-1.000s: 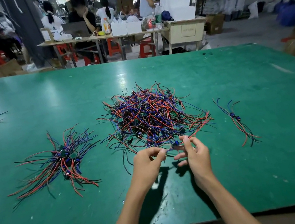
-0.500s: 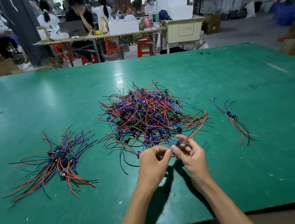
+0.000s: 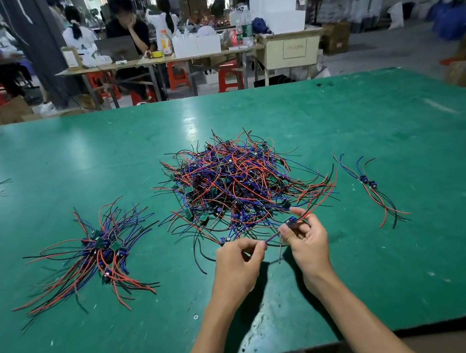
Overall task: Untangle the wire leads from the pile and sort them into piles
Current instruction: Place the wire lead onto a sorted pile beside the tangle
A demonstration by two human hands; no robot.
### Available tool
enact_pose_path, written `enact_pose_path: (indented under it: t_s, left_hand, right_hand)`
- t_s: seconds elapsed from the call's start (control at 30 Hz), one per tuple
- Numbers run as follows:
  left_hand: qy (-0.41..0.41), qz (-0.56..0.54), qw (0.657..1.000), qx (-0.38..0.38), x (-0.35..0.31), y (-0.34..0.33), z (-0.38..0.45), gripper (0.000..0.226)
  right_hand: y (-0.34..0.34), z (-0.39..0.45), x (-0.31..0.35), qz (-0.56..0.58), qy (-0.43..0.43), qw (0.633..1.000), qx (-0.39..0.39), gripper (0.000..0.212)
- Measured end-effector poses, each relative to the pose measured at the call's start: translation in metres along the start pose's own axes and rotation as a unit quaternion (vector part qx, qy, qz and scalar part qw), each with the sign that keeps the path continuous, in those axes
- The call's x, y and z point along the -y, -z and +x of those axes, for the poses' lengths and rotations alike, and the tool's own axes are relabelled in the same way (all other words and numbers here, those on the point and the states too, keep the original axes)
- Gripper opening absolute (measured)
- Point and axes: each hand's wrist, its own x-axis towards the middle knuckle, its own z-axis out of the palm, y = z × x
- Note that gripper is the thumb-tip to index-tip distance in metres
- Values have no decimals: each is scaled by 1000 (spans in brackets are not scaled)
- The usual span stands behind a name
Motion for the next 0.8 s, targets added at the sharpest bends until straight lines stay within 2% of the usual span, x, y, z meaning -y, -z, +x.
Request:
enact_pose_path:
  t_s: [0.4, 0.63, 0.8]
  left_hand:
    - [53, -95, 994, -7, 17, 10, -5, 16]
    - [83, -178, 980, -41, 17, 12, -7, 16]
    - [90, -248, 962, -74, 17, 16, -9, 12]
  right_hand:
    - [12, 23, 30, 16, 7, 998, -57, 36]
    - [20, 20, 43, 27, -14, 999, -32, 31]
    - [23, 23, 62, 115, -60, 991, -6, 32]
